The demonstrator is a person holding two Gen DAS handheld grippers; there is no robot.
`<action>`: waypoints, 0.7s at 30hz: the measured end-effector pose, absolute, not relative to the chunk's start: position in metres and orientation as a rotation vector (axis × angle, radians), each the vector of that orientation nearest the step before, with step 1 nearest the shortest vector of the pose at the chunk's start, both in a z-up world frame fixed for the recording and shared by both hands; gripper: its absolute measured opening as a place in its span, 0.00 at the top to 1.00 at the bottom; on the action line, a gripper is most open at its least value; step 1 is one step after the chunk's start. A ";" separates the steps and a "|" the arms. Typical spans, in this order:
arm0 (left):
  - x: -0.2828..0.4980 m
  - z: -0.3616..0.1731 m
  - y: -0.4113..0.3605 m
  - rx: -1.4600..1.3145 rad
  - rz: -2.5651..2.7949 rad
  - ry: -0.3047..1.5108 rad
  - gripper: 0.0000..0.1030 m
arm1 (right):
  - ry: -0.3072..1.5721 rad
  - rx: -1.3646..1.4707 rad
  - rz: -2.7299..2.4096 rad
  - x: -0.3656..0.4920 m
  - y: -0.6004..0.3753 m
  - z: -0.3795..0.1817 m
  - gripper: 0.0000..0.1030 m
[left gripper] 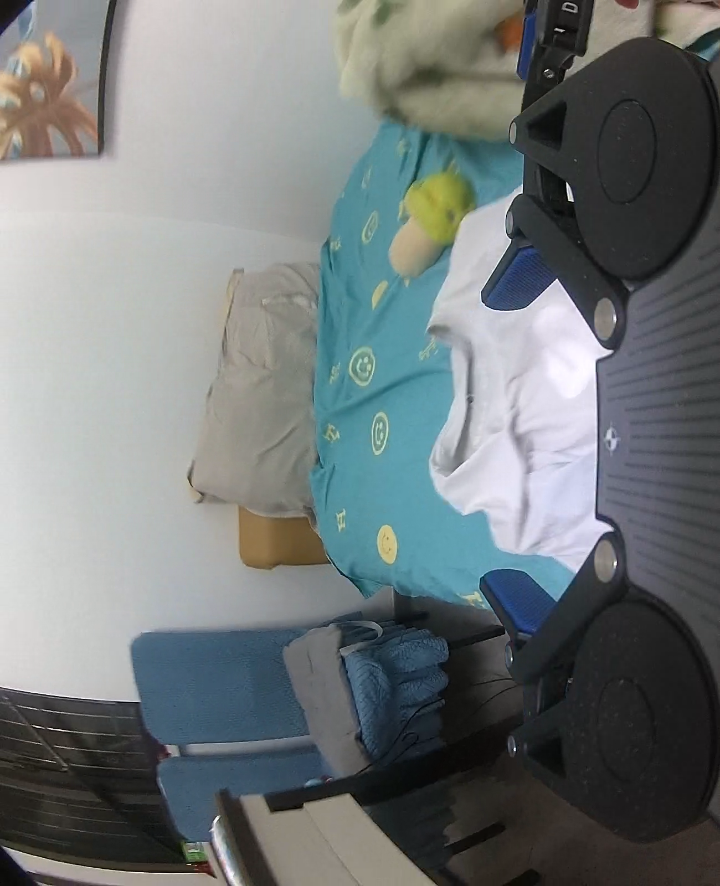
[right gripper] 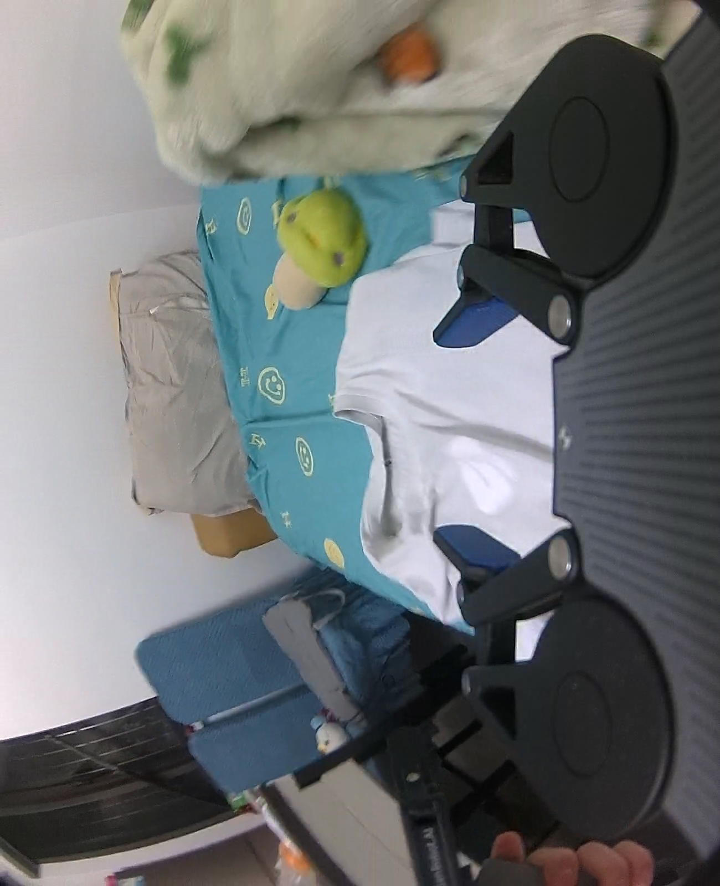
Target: Fold clothes
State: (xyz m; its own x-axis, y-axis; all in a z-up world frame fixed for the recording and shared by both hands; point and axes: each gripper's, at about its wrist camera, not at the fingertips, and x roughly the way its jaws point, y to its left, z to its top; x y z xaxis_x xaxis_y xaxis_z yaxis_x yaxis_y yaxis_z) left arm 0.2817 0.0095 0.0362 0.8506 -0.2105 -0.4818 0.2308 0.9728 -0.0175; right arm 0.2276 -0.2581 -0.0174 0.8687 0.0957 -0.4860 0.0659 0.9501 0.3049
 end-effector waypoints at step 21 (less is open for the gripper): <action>0.100 -0.039 0.039 0.051 -0.133 0.400 0.02 | 0.407 0.251 0.029 0.118 -0.242 -0.038 0.30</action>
State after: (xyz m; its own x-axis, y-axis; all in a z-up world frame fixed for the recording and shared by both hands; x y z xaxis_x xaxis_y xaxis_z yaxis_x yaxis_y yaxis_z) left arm 0.0996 0.0395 -0.0386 0.9126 -0.1195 -0.3910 0.1395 0.9900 0.0231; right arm 0.1180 -0.2423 -0.0382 0.9182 0.0783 -0.3883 0.0220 0.9687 0.2472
